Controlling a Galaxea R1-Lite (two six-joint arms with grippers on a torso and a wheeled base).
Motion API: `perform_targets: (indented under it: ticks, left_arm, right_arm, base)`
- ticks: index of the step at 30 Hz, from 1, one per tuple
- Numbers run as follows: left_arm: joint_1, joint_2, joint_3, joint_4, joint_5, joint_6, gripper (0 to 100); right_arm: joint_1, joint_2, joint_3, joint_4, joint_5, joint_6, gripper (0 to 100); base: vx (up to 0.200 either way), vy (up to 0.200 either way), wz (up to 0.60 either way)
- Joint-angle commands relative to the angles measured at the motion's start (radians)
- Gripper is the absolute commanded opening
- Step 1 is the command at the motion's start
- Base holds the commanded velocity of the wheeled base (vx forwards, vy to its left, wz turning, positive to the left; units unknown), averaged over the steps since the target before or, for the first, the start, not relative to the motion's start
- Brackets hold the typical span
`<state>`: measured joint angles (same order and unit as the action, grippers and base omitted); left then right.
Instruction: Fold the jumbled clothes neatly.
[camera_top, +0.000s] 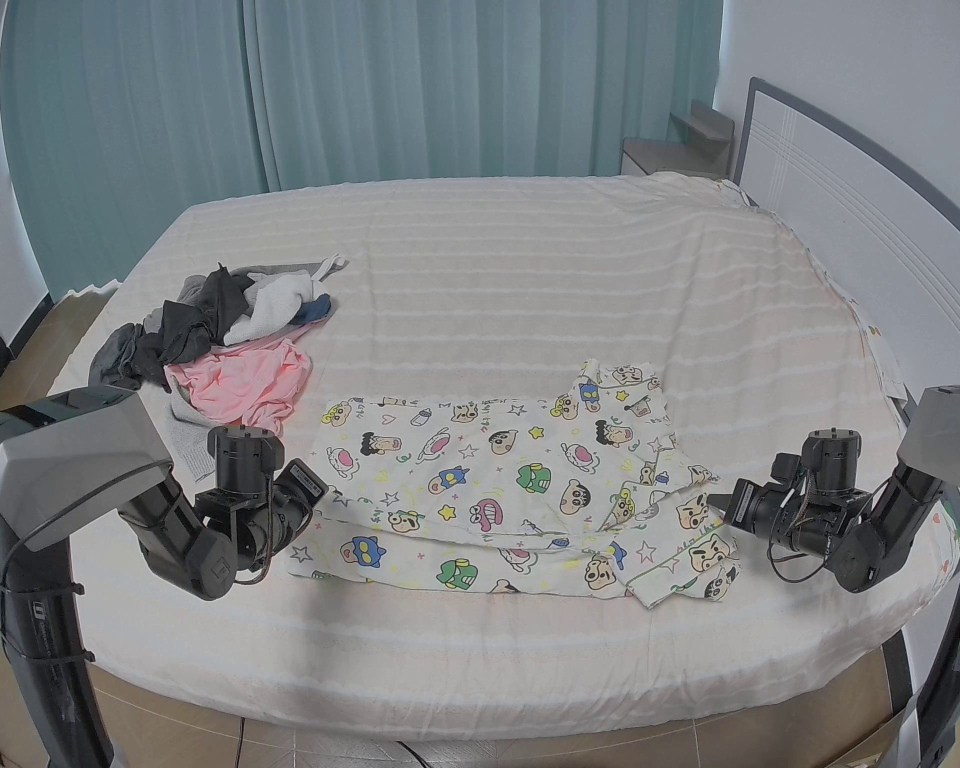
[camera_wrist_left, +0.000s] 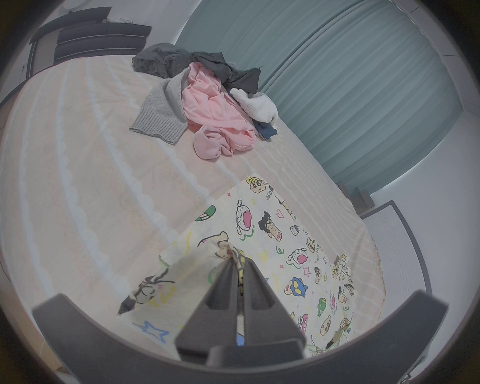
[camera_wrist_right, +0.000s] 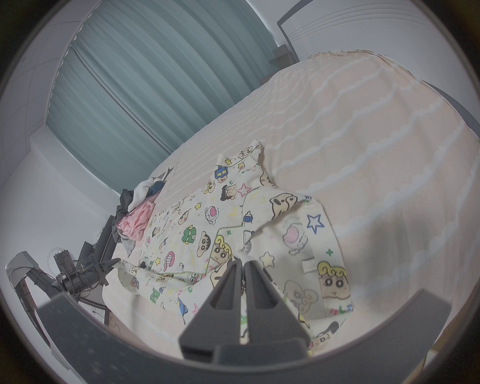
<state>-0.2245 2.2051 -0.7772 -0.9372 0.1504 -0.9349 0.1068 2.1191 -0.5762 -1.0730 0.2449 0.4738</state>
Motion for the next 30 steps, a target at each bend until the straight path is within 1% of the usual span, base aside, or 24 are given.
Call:
perform_targets:
  ticks: [1,11,17,30]
  left_arm:
    - [0.005,0.064,-0.047,0.002,0.0,-0.001,0]
    - [0.016,0.102,-0.102,0.0,0.0,-0.001,0]
    - [0.025,0.102,-0.12,0.0,0.001,-0.001,0]
    - [0.034,0.137,-0.146,-0.002,-0.003,0.001,0]
  right_arm:
    - [-0.007,0.042,-0.039,0.002,0.001,0.0,0]
    - [-0.016,0.068,-0.113,0.011,-0.003,0.0,0]
    - [-0.016,0.07,-0.159,0.057,-0.022,0.0,0]
    - [-0.016,0.087,-0.226,0.125,-0.03,0.0,0]
  base:
    - [0.0,0.0,0.0]
    - [0.0,0.0,0.0]
    - [0.0,0.0,0.0]
    - [0.0,0.0,0.0]
